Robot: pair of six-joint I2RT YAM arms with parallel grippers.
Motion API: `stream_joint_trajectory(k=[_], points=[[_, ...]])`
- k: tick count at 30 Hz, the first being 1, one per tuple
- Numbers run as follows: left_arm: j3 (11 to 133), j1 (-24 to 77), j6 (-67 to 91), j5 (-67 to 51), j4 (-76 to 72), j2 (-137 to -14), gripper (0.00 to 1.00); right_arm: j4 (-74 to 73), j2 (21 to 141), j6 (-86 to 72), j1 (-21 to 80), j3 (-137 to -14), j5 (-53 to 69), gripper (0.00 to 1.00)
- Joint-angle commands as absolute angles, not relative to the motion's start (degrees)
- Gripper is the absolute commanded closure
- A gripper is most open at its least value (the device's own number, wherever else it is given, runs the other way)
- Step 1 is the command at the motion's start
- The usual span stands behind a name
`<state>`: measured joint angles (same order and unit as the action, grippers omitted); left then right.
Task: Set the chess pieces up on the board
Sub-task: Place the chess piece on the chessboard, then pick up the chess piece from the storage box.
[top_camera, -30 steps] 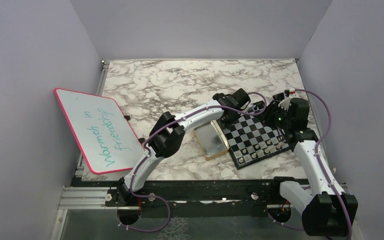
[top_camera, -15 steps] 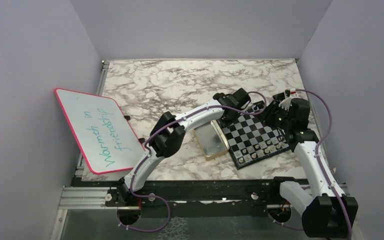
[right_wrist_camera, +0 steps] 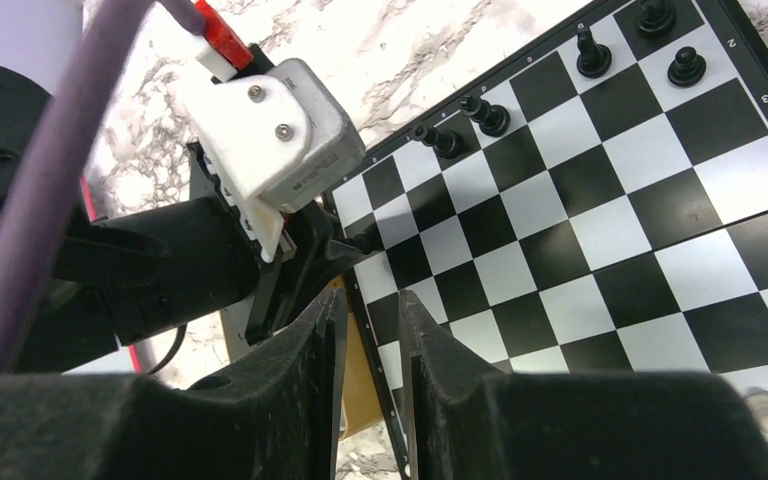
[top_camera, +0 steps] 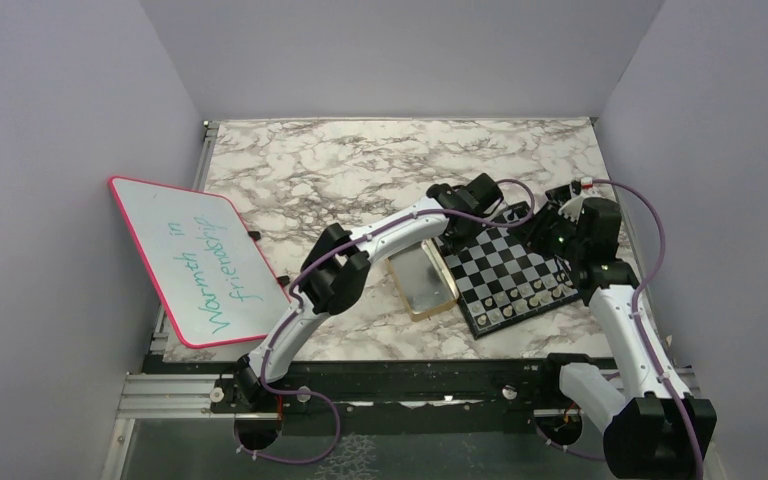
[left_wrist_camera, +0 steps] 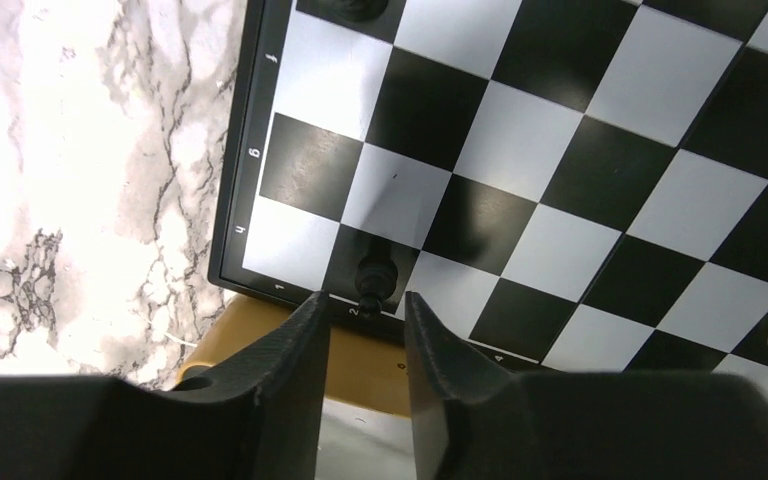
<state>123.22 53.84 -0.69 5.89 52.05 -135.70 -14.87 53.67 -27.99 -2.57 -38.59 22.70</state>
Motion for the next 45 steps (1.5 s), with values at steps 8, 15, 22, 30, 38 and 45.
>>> stream_joint_trajectory(k=[8, 15, 22, 30, 38, 45], points=[[128.54, 51.79, 3.86, 7.07, 51.54, -131.50, 0.56, -18.56, 50.80, -30.05, -2.37, -41.49, 17.97, 0.70], [120.10, 44.84, 10.35, -0.83, 42.14, -121.09, 0.40, -19.62, 50.99, -31.47, -2.35, -44.03, 13.03, 0.70], [105.76, 38.01, 9.98, -5.58, 30.78, -107.89, 0.01, -16.34, 53.83, -32.25, -2.37, -45.98, 8.27, 0.69], [93.01, 36.38, 5.16, -6.60, 27.58, -94.25, 0.01, -13.69, 61.77, -27.91, -2.35, -50.10, -2.39, 0.66], [71.69, 36.30, 8.35, -12.32, 15.49, -78.50, 0.01, -9.82, 75.11, -19.02, -4.03, -55.81, -14.94, 0.65], [64.40, 36.30, 7.65, -17.51, 15.22, -72.23, 0.01, -8.40, 88.06, -15.44, -11.06, -60.39, -12.83, 0.65]])
